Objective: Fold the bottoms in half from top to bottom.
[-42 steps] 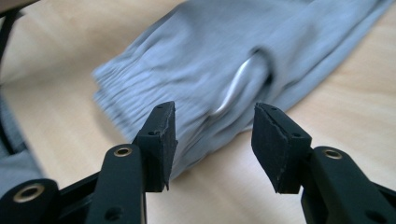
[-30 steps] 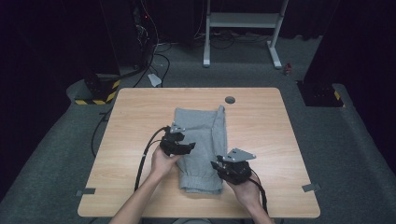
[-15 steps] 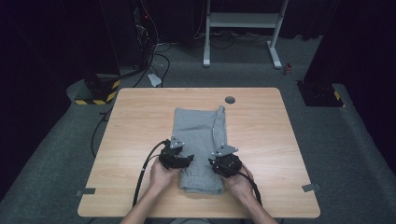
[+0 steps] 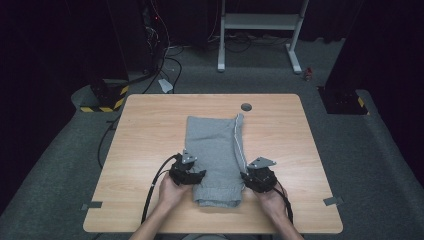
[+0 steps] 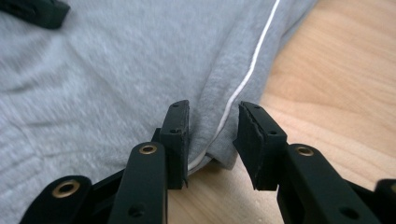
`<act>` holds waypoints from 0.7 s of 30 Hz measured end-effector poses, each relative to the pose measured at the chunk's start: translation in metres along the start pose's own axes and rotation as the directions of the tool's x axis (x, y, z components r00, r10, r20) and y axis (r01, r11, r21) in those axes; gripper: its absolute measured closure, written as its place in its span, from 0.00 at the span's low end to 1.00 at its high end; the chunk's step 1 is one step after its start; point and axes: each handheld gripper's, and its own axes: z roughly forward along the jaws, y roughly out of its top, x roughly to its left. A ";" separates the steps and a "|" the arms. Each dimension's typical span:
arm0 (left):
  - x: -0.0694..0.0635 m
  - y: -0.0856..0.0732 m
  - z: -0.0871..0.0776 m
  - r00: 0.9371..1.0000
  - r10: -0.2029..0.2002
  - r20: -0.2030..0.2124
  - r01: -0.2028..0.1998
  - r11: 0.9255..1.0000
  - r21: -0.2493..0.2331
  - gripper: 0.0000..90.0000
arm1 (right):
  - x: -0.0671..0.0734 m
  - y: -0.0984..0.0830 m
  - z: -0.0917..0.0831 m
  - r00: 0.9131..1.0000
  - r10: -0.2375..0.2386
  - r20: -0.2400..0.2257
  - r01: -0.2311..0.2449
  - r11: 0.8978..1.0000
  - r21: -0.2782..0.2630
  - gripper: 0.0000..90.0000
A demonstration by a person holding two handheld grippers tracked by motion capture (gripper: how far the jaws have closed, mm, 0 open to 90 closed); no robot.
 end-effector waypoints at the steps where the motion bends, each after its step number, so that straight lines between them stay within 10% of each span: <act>1: 0.000 0.000 0.000 1.000 0.001 -0.002 -0.001 1.000 -0.004 0.42 | 0.000 0.000 0.000 1.000 0.000 0.000 0.000 1.000 0.000 0.71; 10: 0.002 -0.005 0.008 1.000 -0.011 0.003 0.011 0.999 -0.032 0.42 | -0.012 0.008 0.017 0.999 0.044 -0.028 -0.044 0.999 0.015 0.92; 21: -0.006 -0.014 -0.002 1.000 0.006 0.010 -0.006 1.000 -0.022 0.43 | -0.024 -0.006 0.009 0.999 0.052 -0.003 -0.051 0.998 0.045 0.90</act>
